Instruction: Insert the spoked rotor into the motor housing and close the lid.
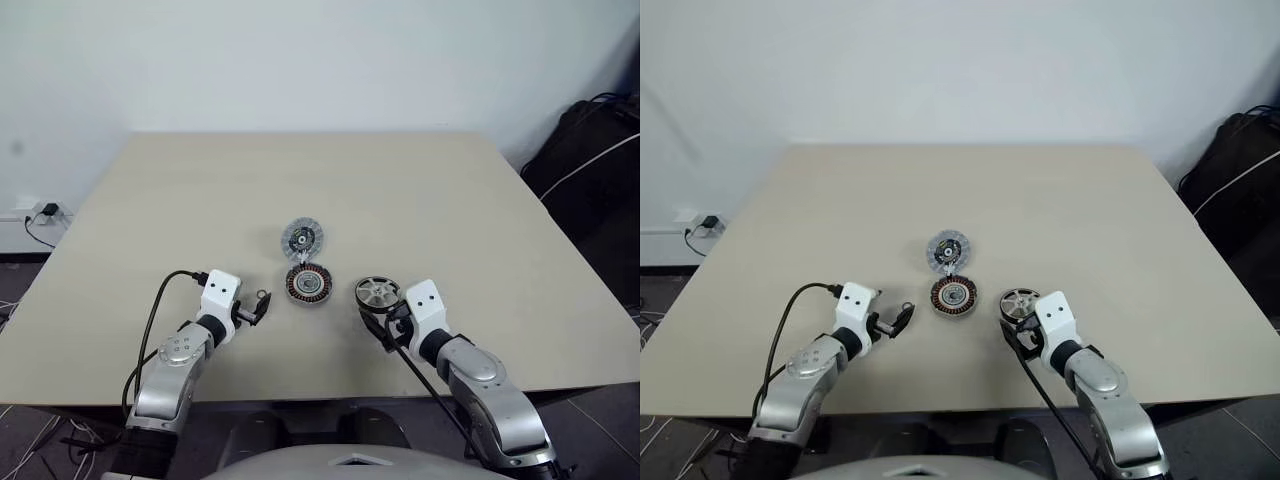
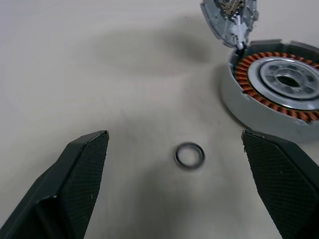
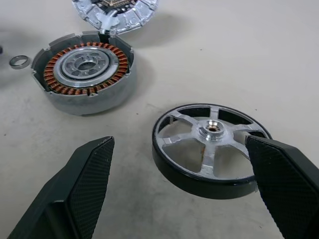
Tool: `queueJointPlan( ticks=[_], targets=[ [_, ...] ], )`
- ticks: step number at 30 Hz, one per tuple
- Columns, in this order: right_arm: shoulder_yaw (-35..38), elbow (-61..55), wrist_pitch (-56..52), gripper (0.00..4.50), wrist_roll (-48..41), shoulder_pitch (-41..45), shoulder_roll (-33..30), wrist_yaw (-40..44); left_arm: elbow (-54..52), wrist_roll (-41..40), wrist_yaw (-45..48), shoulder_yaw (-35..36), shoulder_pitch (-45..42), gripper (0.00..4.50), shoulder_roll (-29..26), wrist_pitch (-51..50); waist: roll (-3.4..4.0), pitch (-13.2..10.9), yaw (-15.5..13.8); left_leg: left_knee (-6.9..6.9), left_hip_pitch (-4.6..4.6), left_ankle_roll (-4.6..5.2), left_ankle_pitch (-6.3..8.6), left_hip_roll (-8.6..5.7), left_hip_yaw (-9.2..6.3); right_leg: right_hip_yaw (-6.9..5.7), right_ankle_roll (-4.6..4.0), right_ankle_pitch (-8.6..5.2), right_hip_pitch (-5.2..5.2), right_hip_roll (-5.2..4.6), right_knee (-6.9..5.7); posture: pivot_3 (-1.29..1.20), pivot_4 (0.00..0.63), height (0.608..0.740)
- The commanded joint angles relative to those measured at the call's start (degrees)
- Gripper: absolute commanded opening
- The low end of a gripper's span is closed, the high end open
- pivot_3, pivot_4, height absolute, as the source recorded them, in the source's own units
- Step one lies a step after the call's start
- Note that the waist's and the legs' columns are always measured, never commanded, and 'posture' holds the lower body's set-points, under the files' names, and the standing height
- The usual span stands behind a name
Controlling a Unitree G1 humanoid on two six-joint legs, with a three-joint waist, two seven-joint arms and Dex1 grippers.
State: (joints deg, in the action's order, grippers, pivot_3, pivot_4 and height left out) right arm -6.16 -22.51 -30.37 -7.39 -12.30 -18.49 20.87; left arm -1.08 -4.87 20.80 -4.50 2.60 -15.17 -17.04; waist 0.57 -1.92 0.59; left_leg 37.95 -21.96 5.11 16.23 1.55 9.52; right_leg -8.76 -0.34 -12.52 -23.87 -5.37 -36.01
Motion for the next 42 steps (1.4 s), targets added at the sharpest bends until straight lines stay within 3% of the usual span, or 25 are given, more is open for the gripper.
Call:
queueJointPlan(
  ticks=[1,34,37,42],
  targets=[
    [0.6,-0.9,1.4,4.47,-0.1,0.7,0.2,-0.2,2.4,1.2,-0.9,-0.1,-2.3,4.49,0.4,1.1,-0.01,0.0,0.0,0.0,0.0,0.0,0.0,0.0,0.0,0.0,0.0,0.0,0.01,0.0,0.0,0.0,0.0,0.74],
    [0.2,-1.1,1.5,4.47,0.0,0.4,1.1,-0.9,14.0,3.3,1.7,-2.2,-8.6,4.49,2.7,-2.1,0.03,0.2,-0.9,0.23,0.02,0.01,-0.01,-0.09,-0.03,-0.01,0.19,0.12,0.14,-0.14,-0.02,0.0,0.0,0.74],
    [0.2,-1.2,1.5,4.5,0.0,0.2,1.2,-1.0,13.7,3.5,1.6,-2.1,-8.2,3.89,2.5,-2.4,0.07,0.3,-0.8,0.23,0.02,0.01,-0.01,-0.09,-0.03,-0.01,0.19,0.12,0.14,-0.14,-0.02,0.0,0.0,0.74],
    [0.1,-1.3,1.5,4.5,0.1,0.2,1.3,-1.2,12.7,4.1,1.6,-2.2,-7.2,2.28,1.7,-2.6,0.07,0.4,-0.7,0.22,0.02,0.01,0.0,-0.08,-0.03,-0.02,0.19,0.11,0.13,-0.13,-0.02,0.0,0.0,0.74]
  ],
)
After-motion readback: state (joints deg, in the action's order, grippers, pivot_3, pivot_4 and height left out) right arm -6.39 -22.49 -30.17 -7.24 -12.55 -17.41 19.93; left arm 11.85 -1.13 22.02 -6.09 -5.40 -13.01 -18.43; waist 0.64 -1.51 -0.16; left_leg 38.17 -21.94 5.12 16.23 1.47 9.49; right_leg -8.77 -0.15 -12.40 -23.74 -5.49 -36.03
